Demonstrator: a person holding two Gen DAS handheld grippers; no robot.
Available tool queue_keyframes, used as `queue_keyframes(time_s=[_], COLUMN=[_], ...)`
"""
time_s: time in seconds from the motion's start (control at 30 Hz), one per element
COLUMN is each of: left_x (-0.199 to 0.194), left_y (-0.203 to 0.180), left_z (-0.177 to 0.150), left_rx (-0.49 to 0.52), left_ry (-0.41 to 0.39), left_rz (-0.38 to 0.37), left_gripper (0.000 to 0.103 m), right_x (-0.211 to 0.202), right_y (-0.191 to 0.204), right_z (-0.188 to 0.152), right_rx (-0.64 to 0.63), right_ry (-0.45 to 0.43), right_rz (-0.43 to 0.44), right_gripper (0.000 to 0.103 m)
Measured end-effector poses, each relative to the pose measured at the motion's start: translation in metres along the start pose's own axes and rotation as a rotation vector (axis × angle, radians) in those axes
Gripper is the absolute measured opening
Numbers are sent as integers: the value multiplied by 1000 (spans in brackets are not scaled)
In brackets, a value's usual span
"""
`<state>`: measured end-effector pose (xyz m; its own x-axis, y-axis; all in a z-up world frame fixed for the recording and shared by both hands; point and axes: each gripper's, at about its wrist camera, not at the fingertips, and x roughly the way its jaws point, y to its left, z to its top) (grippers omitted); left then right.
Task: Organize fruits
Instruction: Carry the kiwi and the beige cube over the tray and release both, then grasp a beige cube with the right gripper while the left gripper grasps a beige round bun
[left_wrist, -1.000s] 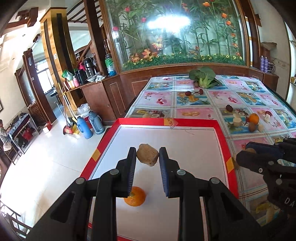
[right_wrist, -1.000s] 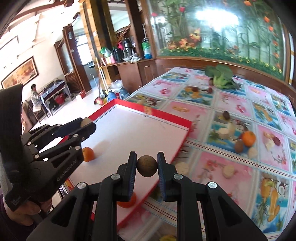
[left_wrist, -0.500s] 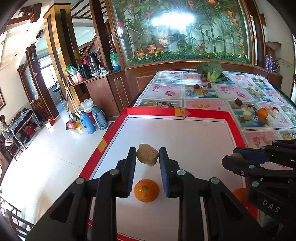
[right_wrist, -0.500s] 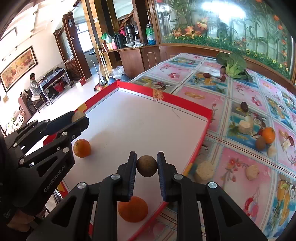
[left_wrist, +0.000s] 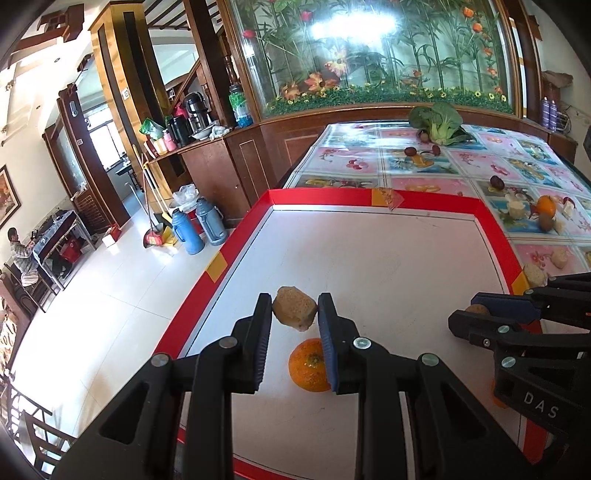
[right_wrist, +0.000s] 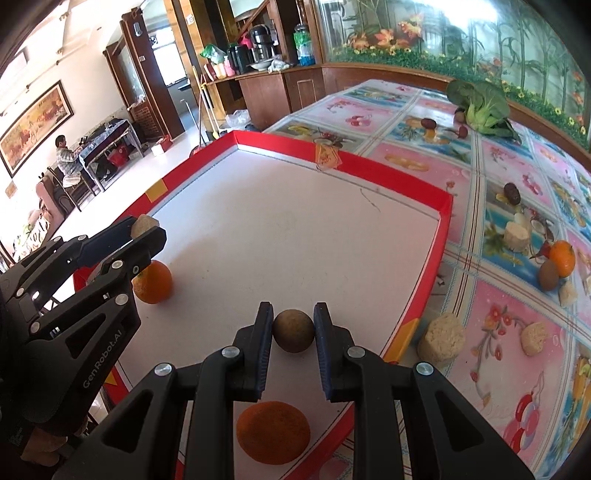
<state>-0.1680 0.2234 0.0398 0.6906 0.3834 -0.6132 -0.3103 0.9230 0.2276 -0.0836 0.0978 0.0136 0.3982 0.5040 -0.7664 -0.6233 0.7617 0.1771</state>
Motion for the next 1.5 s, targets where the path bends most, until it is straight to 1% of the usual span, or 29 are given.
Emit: queue_keyframes(time_s=[0.07,0.1,0.13,0.17,0.2,0.23,0.33,0.37,0.43,0.63,0.7,0.77,0.9,1.03,1.17,1.27,1.4,1.5], left_x=[1,2,2,2,0,-2,-9,-10,-16,-39,-47,-54,-61,-56,-48,-44,-47,-49], left_y=[-2,-3,-3,-3,-3,-4,-6,-7,-12,-47,-62,-77,-99,-116,-132,-137,-144,-151], left_z=[-1,-1,-1,-2,-2,-3,-2,-1,0,7,10,14,16,16,24,29,28,20], left_rx=[7,11,14,15,17,21,37,39,44,107,130,158,196,229,276,293,312,308], left_ry=[8,18,24,25,22,15,-1,-1,-3,-22,-30,-40,-33,-6,6,19,57,107], left_rz=[12,18,22,25,28,30,15,-3,-55,-182,-224,-248,-289,-311,-346,-378,-478,-562], left_gripper=[28,34,41,58,66,74,74,74,74,74,74,74,74,74,74,74,74,74], right_x=[-2,-3,-6,-9,-15,-21,-44,-54,-68,-92,-96,-100,-102,-100,-91,-82,-61,-47], right_y=[-2,-5,-7,-9,-14,-18,-43,-57,-80,-144,-160,-173,-189,-195,-180,-169,-154,-150], right_z=[-1,-1,-1,-1,-2,-2,-7,-9,-14,-36,-43,-51,-62,-63,-53,-43,-31,-27], right_rx=[6,8,8,8,13,18,54,81,129,257,302,339,365,383,299,247,170,127], right_ry=[-1,-1,-2,-10,-33,-51,-121,-150,-173,-197,-197,-201,-201,-183,-164,-149,-96,-55], right_rz=[4,5,12,18,22,22,7,-1,-11,-82,-81,-84,-87,-55,-35,-44,-101,-141], right_gripper=[21,23,25,26,28,32,34,34,35,35,35,35,35,35,35,35,35,35])
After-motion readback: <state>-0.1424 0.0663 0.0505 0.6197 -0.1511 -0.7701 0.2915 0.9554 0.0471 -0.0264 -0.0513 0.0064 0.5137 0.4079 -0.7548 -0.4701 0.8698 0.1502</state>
